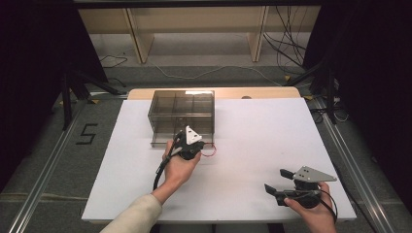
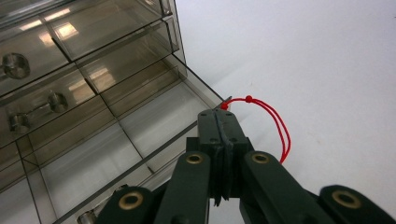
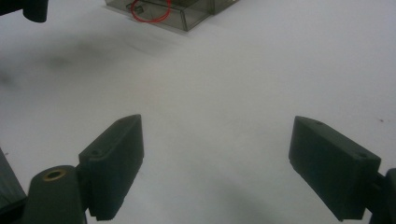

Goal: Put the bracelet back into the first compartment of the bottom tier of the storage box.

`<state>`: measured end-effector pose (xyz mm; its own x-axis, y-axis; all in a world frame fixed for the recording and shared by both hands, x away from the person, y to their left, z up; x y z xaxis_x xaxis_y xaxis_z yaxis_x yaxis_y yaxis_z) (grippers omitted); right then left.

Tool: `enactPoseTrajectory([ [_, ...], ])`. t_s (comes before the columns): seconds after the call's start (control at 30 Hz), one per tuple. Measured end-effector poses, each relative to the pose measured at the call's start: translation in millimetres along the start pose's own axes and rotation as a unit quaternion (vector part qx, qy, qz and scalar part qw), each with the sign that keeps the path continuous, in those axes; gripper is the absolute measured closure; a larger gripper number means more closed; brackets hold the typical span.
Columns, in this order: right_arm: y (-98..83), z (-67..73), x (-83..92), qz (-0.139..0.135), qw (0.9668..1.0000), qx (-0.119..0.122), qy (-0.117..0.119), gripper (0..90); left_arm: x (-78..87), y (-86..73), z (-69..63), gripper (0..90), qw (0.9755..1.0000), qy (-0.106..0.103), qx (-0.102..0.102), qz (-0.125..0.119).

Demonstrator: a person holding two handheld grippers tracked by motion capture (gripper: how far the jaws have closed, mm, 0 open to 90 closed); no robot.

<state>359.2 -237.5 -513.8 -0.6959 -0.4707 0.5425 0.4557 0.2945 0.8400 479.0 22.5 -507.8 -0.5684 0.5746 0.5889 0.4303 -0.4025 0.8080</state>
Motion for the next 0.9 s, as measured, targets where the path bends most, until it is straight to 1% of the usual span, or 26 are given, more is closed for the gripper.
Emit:
enactPoseTrajectory([
  [0.3, 0.1, 0.0, 0.0, 0.0, 1.0, 0.0, 0.0, 18.7, 4.3, 3.1, 2.2, 89.9, 1.0, 0.004, 0.001, -0.006],
  [0.9, 0.2, -0.2, -0.1, -0.001, 1.0, -0.001, 0.0, 18.7, 10.8, 6.6, 14.3, 89.9, 0.9997, 0.018, 0.007, -0.013],
])
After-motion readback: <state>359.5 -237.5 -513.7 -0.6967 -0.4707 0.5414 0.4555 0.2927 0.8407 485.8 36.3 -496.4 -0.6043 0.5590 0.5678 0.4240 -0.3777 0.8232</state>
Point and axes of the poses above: each handheld gripper's, and its own axes: x roughly backward along the jaws, y roughly out of its top, z roughly to its left, the point moved 9 cm from there along -x, roughly forward along the jaws, and after that the axes turned 8 degrees about -y, right-handed, at the moved point
